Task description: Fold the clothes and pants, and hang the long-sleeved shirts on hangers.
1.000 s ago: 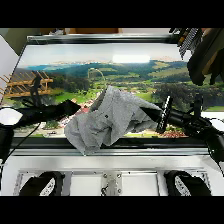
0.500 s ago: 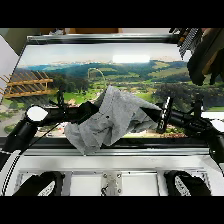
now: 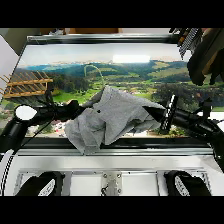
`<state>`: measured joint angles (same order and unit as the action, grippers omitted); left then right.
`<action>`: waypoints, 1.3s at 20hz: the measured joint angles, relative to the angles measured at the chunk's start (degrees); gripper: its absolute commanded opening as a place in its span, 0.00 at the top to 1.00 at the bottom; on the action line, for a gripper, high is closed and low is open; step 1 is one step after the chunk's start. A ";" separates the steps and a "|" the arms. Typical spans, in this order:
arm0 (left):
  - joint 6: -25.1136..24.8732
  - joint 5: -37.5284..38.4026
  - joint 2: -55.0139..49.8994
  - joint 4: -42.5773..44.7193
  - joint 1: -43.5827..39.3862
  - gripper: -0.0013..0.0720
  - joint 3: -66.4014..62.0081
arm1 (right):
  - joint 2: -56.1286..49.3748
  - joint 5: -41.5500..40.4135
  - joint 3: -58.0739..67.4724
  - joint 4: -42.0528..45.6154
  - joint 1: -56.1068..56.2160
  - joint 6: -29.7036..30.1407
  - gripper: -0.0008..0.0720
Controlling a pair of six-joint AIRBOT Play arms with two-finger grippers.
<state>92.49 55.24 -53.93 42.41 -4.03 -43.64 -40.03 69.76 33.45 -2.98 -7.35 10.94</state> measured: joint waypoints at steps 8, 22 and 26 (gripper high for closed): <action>-3.98 1.97 -3.58 0.59 7.34 0.97 -0.07 | 3.30 -0.37 0.52 0.15 0.04 -4.85 0.96; -8.15 1.60 -5.33 -1.95 -0.35 0.97 -8.85 | 3.63 -4.48 0.79 -9.46 1.70 -6.43 0.97; -8.20 1.88 -7.30 -1.92 -0.63 0.97 -9.22 | 3.63 -4.90 0.79 -11.78 1.73 -6.47 0.97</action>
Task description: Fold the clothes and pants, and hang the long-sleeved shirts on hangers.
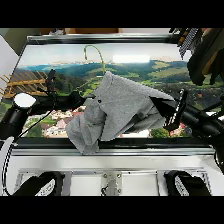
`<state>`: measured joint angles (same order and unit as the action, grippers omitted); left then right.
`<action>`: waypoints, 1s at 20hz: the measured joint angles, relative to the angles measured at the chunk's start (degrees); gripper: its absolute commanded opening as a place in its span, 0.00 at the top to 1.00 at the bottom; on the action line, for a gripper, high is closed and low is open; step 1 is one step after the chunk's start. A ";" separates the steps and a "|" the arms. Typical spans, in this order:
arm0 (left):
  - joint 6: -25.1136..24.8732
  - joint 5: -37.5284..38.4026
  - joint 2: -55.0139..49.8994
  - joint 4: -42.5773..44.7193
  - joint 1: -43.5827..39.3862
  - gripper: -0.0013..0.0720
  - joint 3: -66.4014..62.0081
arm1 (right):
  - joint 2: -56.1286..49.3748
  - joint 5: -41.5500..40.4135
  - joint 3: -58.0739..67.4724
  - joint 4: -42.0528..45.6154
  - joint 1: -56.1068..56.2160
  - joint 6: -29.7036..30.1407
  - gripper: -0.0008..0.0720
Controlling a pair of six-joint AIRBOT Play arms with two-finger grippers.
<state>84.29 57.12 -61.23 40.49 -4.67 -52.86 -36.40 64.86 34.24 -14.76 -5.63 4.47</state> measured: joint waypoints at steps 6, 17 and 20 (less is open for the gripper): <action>-0.70 -0.09 0.57 -0.39 -0.96 0.97 -1.44 | -0.07 -0.61 0.04 2.43 0.07 -2.71 0.96; -1.27 2.71 5.92 4.52 -2.21 0.97 -1.95 | -0.11 -1.90 0.04 5.88 0.07 -10.34 0.97; -1.29 3.06 6.21 4.74 -4.11 0.97 -1.44 | -0.11 -1.90 0.04 3.67 0.07 -10.60 0.97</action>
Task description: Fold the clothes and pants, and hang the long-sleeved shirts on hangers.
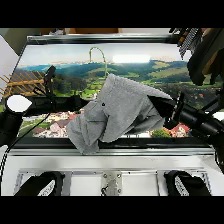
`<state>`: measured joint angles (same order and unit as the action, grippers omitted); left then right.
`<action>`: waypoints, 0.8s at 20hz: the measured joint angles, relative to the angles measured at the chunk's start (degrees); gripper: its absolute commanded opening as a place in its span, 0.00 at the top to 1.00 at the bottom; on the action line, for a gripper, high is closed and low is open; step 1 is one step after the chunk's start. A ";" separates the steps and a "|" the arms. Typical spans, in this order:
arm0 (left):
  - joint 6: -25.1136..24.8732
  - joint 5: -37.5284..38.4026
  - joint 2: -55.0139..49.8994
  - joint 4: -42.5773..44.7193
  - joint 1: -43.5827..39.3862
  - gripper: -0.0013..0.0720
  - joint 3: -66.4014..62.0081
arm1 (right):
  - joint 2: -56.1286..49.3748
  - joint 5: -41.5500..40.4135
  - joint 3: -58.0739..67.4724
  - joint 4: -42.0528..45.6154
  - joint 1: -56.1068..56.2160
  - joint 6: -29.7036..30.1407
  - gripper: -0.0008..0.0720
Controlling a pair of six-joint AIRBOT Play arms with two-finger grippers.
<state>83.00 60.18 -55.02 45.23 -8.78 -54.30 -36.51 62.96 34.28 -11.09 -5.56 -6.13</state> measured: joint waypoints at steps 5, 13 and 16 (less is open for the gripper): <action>0.00 -0.61 -0.09 0.20 -1.99 0.97 0.26 | 0.00 0.00 0.00 -5.09 0.00 -0.35 0.97; -0.02 -0.94 -4.79 -0.04 -1.81 0.97 0.26 | 0.11 0.66 0.00 -9.60 0.02 -0.33 0.97; -0.04 -1.42 -5.79 -0.22 -1.31 0.97 0.24 | 0.11 0.74 -0.02 -10.45 0.02 0.11 0.97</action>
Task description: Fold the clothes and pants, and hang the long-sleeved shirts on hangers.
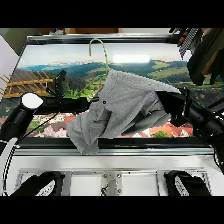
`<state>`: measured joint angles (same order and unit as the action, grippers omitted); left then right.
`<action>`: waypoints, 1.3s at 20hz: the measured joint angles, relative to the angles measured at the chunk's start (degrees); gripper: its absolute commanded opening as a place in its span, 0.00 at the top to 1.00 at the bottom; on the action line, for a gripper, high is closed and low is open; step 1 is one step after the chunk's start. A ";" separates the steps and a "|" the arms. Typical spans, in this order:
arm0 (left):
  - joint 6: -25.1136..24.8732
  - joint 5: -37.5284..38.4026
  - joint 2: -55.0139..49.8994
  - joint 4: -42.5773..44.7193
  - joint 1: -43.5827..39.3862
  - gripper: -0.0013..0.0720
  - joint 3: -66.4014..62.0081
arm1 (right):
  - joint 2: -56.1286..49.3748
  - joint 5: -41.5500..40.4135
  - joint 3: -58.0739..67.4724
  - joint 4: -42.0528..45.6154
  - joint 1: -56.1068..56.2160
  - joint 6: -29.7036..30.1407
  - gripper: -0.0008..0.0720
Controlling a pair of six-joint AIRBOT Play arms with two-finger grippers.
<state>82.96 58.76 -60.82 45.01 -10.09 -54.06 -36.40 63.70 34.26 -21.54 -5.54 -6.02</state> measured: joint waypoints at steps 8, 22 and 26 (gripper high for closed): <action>-0.09 -0.28 -0.50 1.97 2.80 0.97 -4.17 | 0.00 0.55 0.00 -0.68 0.00 0.22 0.97; -0.35 -0.72 -4.22 3.23 9.84 0.97 -5.86 | 0.00 5.03 -0.02 5.68 0.04 -2.93 0.97; -0.35 -1.60 -5.62 3.43 10.01 0.97 -5.88 | 0.02 7.04 0.00 9.22 0.02 -4.94 0.97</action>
<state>82.61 57.17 -66.43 48.45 -0.08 -59.94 -36.38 70.74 34.26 -12.32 -5.52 -10.96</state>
